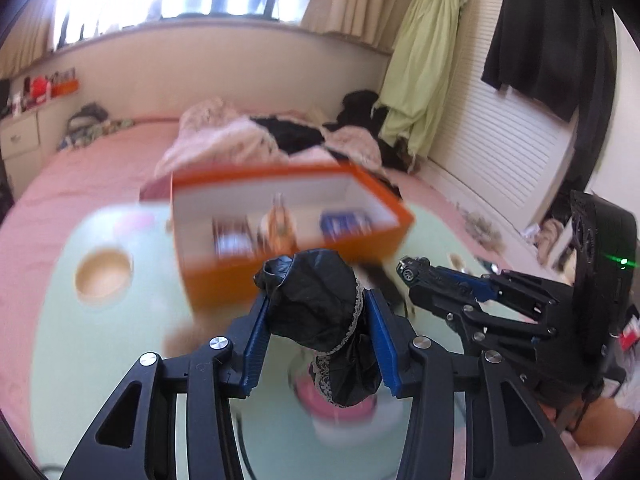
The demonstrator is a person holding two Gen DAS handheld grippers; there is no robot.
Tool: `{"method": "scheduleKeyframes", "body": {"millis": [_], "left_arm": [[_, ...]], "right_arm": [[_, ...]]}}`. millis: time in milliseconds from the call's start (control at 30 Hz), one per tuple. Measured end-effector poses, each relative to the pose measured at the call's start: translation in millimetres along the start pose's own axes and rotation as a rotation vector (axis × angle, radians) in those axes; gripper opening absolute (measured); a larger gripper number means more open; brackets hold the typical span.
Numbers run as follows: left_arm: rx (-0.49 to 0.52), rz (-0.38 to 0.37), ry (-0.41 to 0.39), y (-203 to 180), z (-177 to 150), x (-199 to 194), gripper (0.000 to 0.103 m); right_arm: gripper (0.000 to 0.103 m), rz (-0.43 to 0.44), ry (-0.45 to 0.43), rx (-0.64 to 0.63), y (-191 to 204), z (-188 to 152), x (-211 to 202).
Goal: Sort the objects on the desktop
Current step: 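Lower black bag into orange box with left tool while right tool places toy car in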
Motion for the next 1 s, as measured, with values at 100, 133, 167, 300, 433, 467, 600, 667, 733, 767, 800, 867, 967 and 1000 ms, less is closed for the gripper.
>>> {"method": "scheduleKeyframes", "body": {"millis": [100,133,167,300,433,467,600,667,733,767,800,867,967,1000], "left_arm": [[-0.029,0.019,0.017,3.8,40.0,25.1,0.046],[-0.04,0.026,0.024,5.8,48.9,33.1,0.046],[-0.05,0.042,0.036,9.0,59.4,45.8,0.047],[-0.099,0.086,0.078,21.1,70.9,83.6,0.056],[-0.137,0.068,0.072,28.0,56.1,84.5,0.071],[-0.122,0.067,0.052,26.6,50.8,76.9,0.076],[-0.058,0.103,-0.012,17.5,38.0,48.2,0.092],[-0.005,0.117,0.003,9.9,27.2,35.4,0.093],[0.058,0.151,0.047,1.4,10.5,27.1,0.094],[0.086,0.164,0.071,-2.2,-0.2,24.1,0.094],[0.105,0.171,0.096,-4.7,-11.9,22.1,0.094],[0.099,0.166,0.137,-6.2,-35.5,19.6,0.094],[0.061,0.17,0.173,-2.9,-60.5,21.3,0.095],[0.053,0.186,0.178,-1.1,-65.3,23.1,0.095]], "right_arm": [[0.03,-0.014,-0.014,0.043,-8.3,38.7,13.6],[0.03,-0.022,-0.015,0.053,-11.1,51.6,21.1],[0.03,-0.031,-0.014,0.059,-13.9,62.1,29.0],[0.03,-0.104,0.006,0.093,-25.7,83.9,65.1],[0.031,-0.077,0.069,0.199,-41.0,80.1,88.4],[0.031,-0.069,0.069,0.225,-44.6,75.9,86.6],[0.063,-0.055,0.006,0.247,-47.2,60.8,59.6],[0.072,-0.073,-0.039,0.208,-39.8,51.3,39.4],[0.074,-0.071,-0.041,0.149,-29.8,41.0,25.9],[0.074,-0.069,-0.031,0.117,-24.7,33.8,20.9],[0.074,-0.076,-0.017,0.089,-20.0,26.3,16.9],[0.074,-0.098,0.011,0.036,-9.7,4.7,8.1],[0.074,-0.1,0.03,0.018,-1.9,-25.9,0.8],[0.074,-0.097,0.043,0.026,-2.0,-32.5,1.2]]}}
Point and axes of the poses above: each gripper's, at about its wrist camera, not at the fingertips, and x roughly the way its jaws point, y to its left, z to its top, the point moved 1 cm from there along x, roughly the way its jaws point, and after that the axes turned 2 degrees about -x, right-handed, at the moved point
